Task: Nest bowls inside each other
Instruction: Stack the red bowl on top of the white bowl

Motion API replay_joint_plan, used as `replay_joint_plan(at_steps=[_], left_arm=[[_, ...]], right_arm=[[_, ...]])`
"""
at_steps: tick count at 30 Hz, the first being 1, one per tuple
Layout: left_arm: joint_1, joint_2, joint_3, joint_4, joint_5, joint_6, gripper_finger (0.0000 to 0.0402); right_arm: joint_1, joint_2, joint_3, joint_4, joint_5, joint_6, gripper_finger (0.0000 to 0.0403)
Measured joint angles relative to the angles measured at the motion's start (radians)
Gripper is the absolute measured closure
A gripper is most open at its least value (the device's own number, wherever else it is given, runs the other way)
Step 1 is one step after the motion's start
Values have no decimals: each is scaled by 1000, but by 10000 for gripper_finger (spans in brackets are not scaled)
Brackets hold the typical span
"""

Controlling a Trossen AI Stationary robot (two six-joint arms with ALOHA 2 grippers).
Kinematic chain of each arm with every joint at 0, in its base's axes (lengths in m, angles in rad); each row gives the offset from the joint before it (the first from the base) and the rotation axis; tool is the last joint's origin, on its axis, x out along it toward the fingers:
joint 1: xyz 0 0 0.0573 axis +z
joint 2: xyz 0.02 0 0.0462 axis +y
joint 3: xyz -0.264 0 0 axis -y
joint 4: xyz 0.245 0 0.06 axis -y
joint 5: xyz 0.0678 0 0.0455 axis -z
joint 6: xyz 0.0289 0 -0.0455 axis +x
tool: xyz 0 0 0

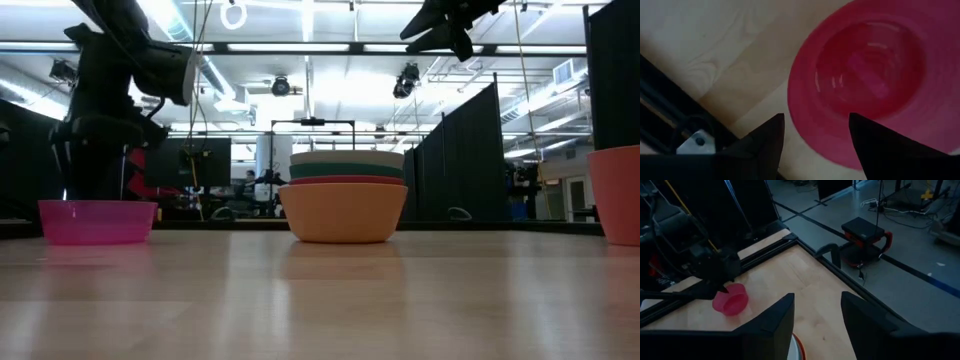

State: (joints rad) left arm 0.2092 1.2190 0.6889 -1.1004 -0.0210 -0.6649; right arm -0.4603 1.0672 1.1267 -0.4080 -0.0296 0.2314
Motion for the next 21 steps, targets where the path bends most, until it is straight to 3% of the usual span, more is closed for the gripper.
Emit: replay_joint_plan(at_steps=[2,18,21], left_arm=[[0,0,-16,29,12,-11,198],[0,0,-43,168,51,-79,393],[0,1,-1,179,52,-88,401]], right_arm=[[0,0,0,0,0,0,251],[0,0,0,0,-5,0,297],[0,0,0,0,-5,0,302]])
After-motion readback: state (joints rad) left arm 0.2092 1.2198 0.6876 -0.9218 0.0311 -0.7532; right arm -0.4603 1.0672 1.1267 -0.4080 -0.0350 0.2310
